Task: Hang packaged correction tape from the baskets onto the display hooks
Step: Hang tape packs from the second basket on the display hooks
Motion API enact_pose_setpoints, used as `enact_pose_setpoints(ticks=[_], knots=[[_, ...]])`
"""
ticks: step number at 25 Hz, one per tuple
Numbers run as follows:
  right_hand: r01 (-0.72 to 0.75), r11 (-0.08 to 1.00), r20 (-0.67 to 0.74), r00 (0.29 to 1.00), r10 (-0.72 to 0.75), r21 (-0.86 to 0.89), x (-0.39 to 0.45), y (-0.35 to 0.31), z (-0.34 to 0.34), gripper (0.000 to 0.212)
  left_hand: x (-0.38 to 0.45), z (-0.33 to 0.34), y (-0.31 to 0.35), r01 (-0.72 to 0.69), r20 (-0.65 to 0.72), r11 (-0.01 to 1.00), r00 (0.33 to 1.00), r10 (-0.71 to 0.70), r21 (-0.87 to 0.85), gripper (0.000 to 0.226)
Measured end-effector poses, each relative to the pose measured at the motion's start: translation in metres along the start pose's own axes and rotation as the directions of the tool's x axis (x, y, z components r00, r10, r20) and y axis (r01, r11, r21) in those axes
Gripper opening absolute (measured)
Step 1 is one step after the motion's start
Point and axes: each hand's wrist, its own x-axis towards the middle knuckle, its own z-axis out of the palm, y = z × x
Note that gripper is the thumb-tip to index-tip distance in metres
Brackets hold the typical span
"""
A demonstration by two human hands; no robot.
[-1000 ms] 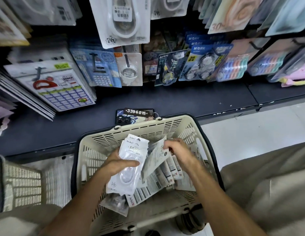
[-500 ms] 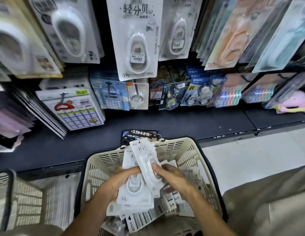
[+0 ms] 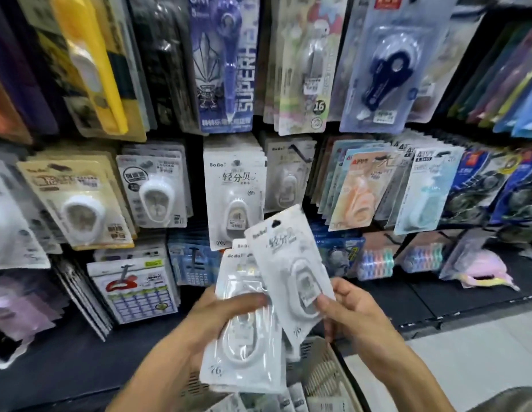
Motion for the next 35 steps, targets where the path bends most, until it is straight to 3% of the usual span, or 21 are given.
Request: enact_pose_setpoints(ticks=[2, 3, 6, 9, 13, 19, 24, 27, 30, 31, 33, 35], knots=[[0.097, 0.993, -0.083, 0.992, -0.091, 0.07, 0.006, -0.032, 0.004, 0.035, -0.006, -0.006, 0.041, -0.04, -0.027, 0.999, 0.999, 0.041, 0.015, 0.11], [0.134, 0.989, -0.122, 0.985, -0.125, 0.065, 0.009, -0.047, 0.004, 0.038, -0.01, -0.011, 0.06, -0.069, -0.014, 0.997, 0.997, 0.069, 0.021, 0.105], [0.178, 0.984, -0.231, 0.958, -0.169, 0.019, 0.016, -0.078, 0.009, 0.037, -0.024, -0.027, 0.096, -0.148, 0.063, 0.986, 0.986, 0.153, -0.071, 0.08], [0.184, 0.982, -0.338, 0.923, -0.183, -0.029, 0.017, -0.088, 0.015, 0.021, -0.03, -0.034, 0.1, -0.198, 0.07, 0.962, 0.974, 0.214, -0.191, 0.068], [0.239, 0.966, -0.461, 0.85, -0.255, -0.094, 0.008, -0.086, 0.014, 0.014, -0.029, -0.031, 0.09, -0.27, 0.028, 0.914, 0.956, 0.292, -0.301, 0.021], [0.187, 0.968, -0.373, 0.897, -0.238, -0.166, 0.011, -0.094, 0.029, 0.008, -0.023, -0.029, 0.09, -0.31, -0.019, 0.897, 0.947, 0.321, -0.313, 0.025], [0.195, 0.974, -0.459, 0.859, -0.227, -0.116, 0.005, -0.084, 0.025, 0.007, -0.023, -0.033, 0.09, -0.313, -0.026, 0.899, 0.947, 0.321, -0.307, 0.036], [0.126, 0.979, -0.43, 0.884, -0.183, -0.158, 0.016, -0.087, 0.026, 0.021, -0.023, -0.035, 0.091, -0.336, -0.013, 0.896, 0.938, 0.347, -0.291, 0.048], [0.01, 0.996, -0.391, 0.92, -0.042, -0.085, 0.036, -0.09, 0.034, 0.036, -0.022, -0.027, 0.09, -0.355, -0.013, 0.892, 0.93, 0.367, -0.28, 0.051], [0.005, 0.993, -0.405, 0.913, -0.052, -0.116, 0.035, -0.087, 0.04, 0.042, -0.022, -0.024, 0.09, -0.367, -0.025, 0.889, 0.927, 0.375, -0.273, 0.052], [0.145, 0.95, -0.37, 0.896, -0.244, -0.277, 0.025, -0.075, 0.056, 0.042, -0.021, -0.015, 0.091, -0.397, -0.066, 0.883, 0.917, 0.394, -0.251, 0.057], [0.323, 0.864, -0.114, 0.913, -0.392, -0.385, 0.008, -0.068, 0.084, 0.046, -0.018, -0.004, 0.091, -0.424, -0.118, 0.882, 0.906, 0.407, -0.207, 0.067]])
